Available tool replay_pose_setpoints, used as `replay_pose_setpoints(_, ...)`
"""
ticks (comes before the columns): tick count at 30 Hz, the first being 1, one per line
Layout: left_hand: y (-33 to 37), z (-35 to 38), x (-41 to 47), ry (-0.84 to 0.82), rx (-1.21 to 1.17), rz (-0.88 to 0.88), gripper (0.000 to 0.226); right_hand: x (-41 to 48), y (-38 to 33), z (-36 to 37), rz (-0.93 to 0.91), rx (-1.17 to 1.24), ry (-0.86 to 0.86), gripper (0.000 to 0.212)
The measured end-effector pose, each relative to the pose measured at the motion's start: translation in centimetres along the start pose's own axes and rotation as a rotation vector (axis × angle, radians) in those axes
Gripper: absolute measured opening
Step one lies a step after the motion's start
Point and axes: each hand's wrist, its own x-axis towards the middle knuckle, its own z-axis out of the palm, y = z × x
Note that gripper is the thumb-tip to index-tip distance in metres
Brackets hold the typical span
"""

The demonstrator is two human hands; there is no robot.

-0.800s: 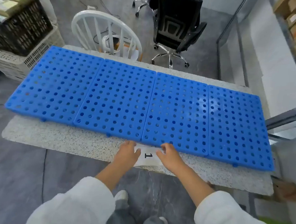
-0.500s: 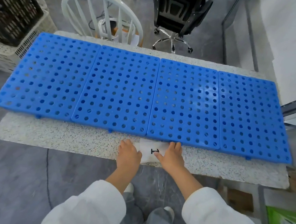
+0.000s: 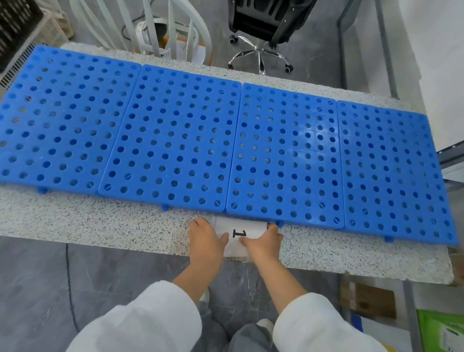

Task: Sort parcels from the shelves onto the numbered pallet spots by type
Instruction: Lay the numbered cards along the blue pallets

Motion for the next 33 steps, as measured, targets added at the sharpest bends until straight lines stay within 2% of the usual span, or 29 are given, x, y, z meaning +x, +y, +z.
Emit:
replay_pose_setpoints(4,0.2,0.4,0.2,-0.015,0.071,-0.045,0.064,0.2,0.4,-0.3,0.070,0.079,-0.088,0.049)
replay_pose_setpoints(6,0.5,0.5,0.4,-0.015,0.081,-0.065,0.066,0.0,0.8,-0.2,0.036,0.029,-0.100,0.041)
replay_pose_setpoints(9,0.3,0.4,0.5,-0.040,0.050,-0.050,0.060,-0.8,1.1,-0.5,-0.063,-0.225,-0.006,0.046)
replay_pose_setpoints(13,-0.8,0.0,0.5,-0.080,-0.097,-0.050,0.047,-1.6,1.2,-1.5,-0.105,-0.011,-0.112,0.035)
replay_pose_setpoints(16,-1.5,-1.1,0.5,-0.090,-0.104,-0.027,0.046,-2.5,0.4,-2.8,-0.133,-0.009,-0.154,0.037)
replay_pose_setpoints(20,-0.4,-4.0,0.6,-0.055,-0.148,0.138,0.041,-3.9,-1.8,-4.8,-0.191,0.006,-0.178,0.039)
replay_pose_setpoints(25,2.4,-8.0,0.8,-0.345,-0.030,0.248,0.035,-6.0,-5.7,-7.8,-0.243,-0.008,-0.274,0.045)
replay_pose_setpoints(30,5.7,-13.2,0.6,-0.294,-0.245,0.307,0.019,-7.9,-10.2,-10.4,-0.359,0.063,-0.246,0.049)
replay_pose_setpoints(33,7.6,-16.1,-0.4,-0.205,-0.424,0.311,0.018,-9.9,-13.2,-11.2,-0.439,0.263,-0.223,0.042)
